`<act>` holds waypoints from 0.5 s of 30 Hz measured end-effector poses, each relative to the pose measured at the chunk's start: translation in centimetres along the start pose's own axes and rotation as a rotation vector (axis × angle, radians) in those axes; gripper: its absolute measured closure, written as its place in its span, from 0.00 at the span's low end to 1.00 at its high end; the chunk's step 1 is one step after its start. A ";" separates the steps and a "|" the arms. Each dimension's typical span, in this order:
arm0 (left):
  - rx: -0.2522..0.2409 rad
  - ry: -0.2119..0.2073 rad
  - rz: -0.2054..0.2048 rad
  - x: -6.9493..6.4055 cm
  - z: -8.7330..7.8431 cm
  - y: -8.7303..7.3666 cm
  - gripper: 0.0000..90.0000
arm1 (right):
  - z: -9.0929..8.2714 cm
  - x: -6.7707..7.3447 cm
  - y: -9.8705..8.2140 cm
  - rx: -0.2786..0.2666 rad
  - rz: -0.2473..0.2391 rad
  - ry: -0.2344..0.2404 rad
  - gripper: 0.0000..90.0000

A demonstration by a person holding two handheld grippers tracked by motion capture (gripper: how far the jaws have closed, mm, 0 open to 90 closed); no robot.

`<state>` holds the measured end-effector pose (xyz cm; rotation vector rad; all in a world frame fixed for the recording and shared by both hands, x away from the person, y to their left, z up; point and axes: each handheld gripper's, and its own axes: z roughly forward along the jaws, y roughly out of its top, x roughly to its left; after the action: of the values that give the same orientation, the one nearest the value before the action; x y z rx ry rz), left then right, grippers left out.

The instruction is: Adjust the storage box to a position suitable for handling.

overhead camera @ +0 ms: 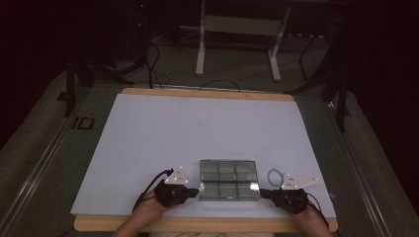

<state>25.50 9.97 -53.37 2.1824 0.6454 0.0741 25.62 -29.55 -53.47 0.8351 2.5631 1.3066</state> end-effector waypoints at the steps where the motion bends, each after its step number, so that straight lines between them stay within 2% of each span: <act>1: 0.002 -0.002 0.001 0.0 0.0 0.0 1.00 | 0.0 0.1 0.0 0.006 -0.006 -0.007 1.00; 7: 0.003 -0.001 0.008 -0.2 -0.3 0.2 1.00 | -0.1 0.4 0.0 0.023 -0.020 -0.003 1.00; 12: 0.000 0.002 0.010 -0.3 -0.6 0.5 1.00 | -0.7 0.5 0.3 0.003 -0.019 0.007 1.00; 15: 0.001 0.005 0.005 -0.3 -0.6 0.5 1.00 | -0.8 0.7 0.4 0.010 -0.028 0.002 1.00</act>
<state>25.28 9.95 -52.53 2.1852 0.6435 0.0819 24.93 -29.59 -52.57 0.7969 2.5757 1.2884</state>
